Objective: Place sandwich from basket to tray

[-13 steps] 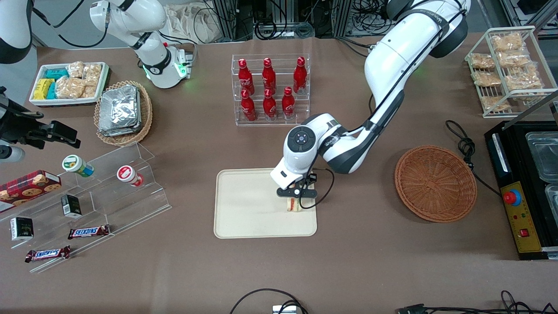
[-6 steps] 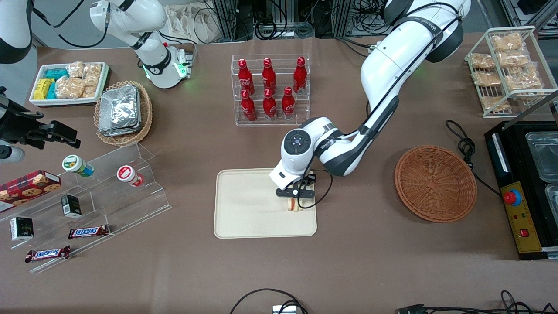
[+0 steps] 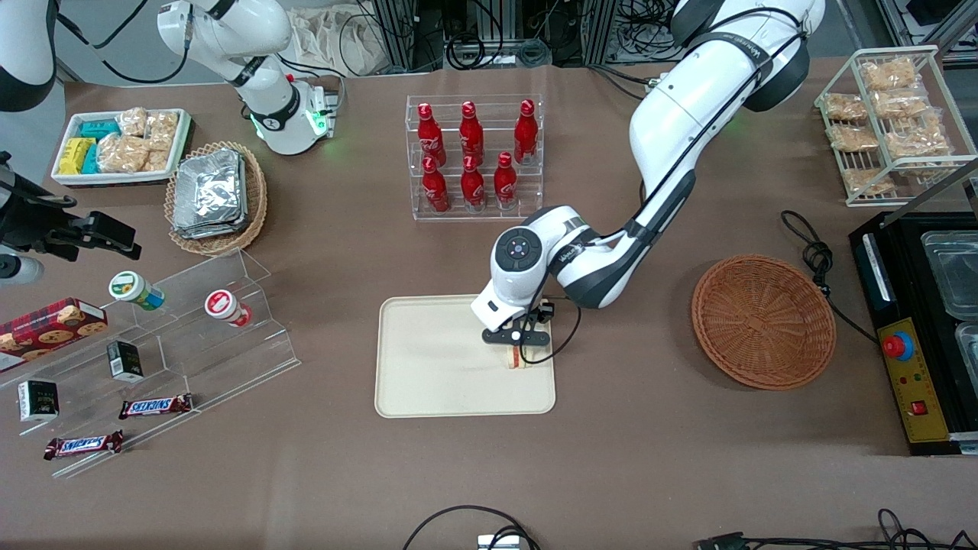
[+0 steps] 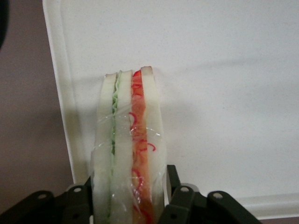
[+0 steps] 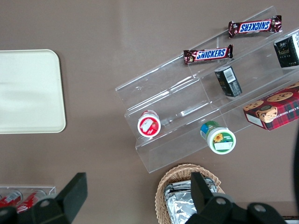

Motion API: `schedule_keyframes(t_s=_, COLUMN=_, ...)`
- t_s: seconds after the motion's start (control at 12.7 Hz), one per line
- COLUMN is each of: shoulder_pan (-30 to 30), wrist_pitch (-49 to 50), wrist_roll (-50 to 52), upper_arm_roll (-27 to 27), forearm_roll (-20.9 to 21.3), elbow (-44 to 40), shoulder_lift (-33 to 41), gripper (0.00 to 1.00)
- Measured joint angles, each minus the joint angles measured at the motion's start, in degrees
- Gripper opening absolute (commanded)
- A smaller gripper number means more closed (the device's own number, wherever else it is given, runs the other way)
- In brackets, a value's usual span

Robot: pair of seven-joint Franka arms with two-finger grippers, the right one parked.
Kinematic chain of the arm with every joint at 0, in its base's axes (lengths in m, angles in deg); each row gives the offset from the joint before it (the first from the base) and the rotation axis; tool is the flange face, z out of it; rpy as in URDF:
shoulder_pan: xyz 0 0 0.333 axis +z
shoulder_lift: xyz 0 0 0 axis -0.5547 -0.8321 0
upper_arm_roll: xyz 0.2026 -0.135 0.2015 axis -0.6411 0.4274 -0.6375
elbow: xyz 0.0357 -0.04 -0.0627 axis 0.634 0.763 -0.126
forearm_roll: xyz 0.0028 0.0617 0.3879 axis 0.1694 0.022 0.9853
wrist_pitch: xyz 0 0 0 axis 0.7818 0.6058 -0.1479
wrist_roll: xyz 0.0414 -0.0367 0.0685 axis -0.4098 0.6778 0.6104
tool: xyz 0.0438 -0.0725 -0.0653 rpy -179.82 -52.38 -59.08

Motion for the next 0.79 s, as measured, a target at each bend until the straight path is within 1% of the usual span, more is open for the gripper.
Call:
schedule_keyframes(t_s=0.08, shoulder_pan=-0.1, wrist_pitch=0.0, wrist_roll=0.5, upper_arm_roll=0.0, forearm_roll=0.0, elbow=-0.1, shoulder_lift=0.0, gripper=0.99)
schedule_keyframes(t_s=0.24, shoulder_pan=-0.1, wrist_pitch=0.1, wrist_roll=1.1, upper_arm_roll=0.0, forearm_roll=0.0, elbow=-0.9, shoulder_lift=0.0, gripper=0.99)
schedule_keyframes(t_s=0.39, shoulder_pan=0.0, wrist_pitch=2.6, wrist_roll=1.4, upper_arm_roll=0.0, forearm_roll=0.0, elbow=-2.2, shoulder_lift=0.8, gripper=0.99)
schedule_keyframes(t_s=0.79, shoulder_pan=2.8, wrist_pitch=10.1, wrist_roll=3.5, upper_arm_roll=-0.1, forearm_roll=0.0, elbow=-3.2, shoulder_lift=6.7, gripper=0.99)
